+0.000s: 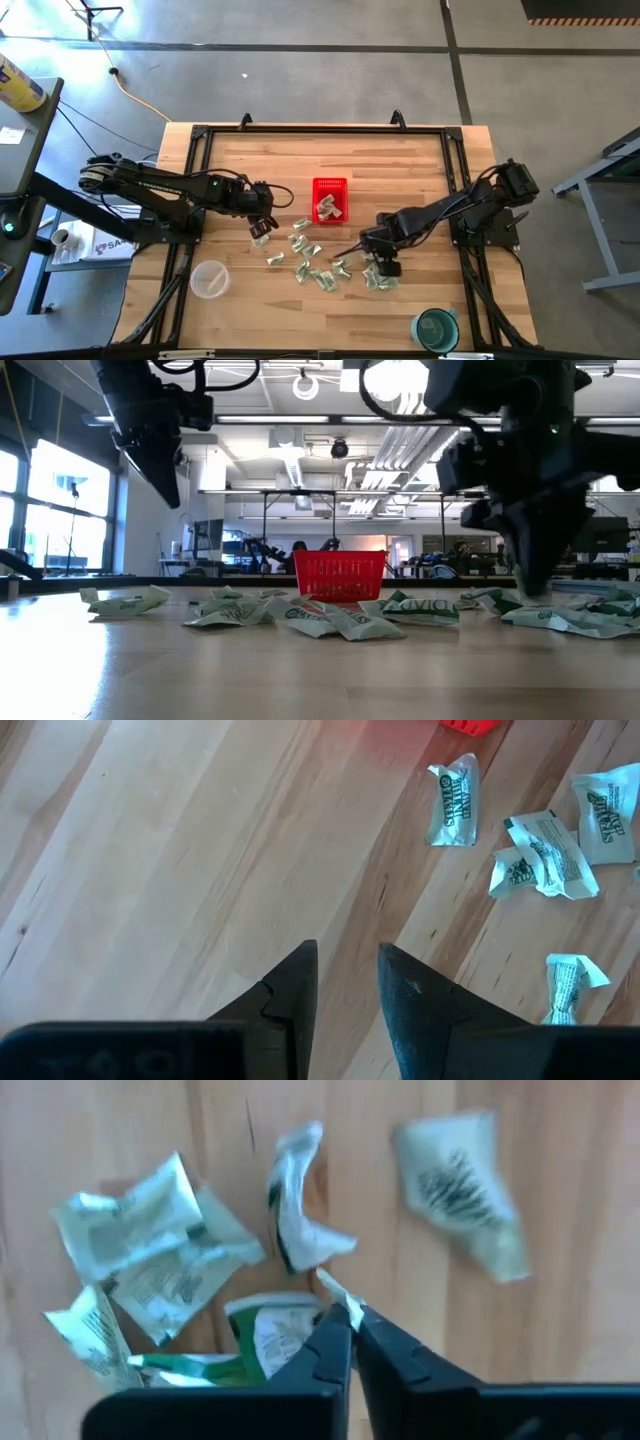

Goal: Pick and place items into bin
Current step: Put the light green stevia packet into the red bin

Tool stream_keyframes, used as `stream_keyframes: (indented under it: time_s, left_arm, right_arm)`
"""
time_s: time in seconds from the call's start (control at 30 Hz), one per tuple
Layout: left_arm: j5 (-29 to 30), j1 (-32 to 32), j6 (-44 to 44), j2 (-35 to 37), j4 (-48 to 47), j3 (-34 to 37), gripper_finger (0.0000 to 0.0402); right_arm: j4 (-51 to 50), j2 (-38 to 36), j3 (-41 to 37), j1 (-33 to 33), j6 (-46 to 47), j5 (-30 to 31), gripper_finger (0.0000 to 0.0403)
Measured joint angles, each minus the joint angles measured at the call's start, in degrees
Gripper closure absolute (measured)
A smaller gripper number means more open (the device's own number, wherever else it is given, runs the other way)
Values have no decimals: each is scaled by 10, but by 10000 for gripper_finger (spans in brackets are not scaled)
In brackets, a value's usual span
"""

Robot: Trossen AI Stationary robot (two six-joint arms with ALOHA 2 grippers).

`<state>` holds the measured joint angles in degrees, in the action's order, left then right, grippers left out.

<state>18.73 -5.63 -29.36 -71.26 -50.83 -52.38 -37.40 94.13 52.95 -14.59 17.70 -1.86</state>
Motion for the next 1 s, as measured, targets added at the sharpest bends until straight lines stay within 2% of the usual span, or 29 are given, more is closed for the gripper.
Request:
stream_keyframes:
  time_s: [0.17,0.3,0.37,0.5,0.6,0.7,0.77,0.9,1.0]
  left_arm:
    - [0,0,0,0,3,0,261]
    - [0,0,0,0,3,0,261]
    - [-1,0,0,0,3,0,261]
    - [-6,0,-6,0,2,0,261]
    - [-19,0,-10,0,1,0,261]
    - [-27,0,-11,0,1,0,261]
    - [-30,0,-11,0,1,0,261]
    - [-32,0,-18,0,-1,-1,261]
    - [-32,0,-20,0,-1,-1,261]
  right_arm:
    - [-35,0,66,16,-2,81,392]
    - [-18,0,117,60,-24,144,399]
    - [22,0,137,94,-45,162,395]
    - [145,7,142,167,-86,112,394]
    - [154,39,144,212,-87,37,384]
    - [152,75,145,235,-72,-51,346]
    - [164,85,144,236,-58,-84,310]
    - [173,78,145,232,-21,-77,234]
    - [123,45,145,217,-59,-23,187]
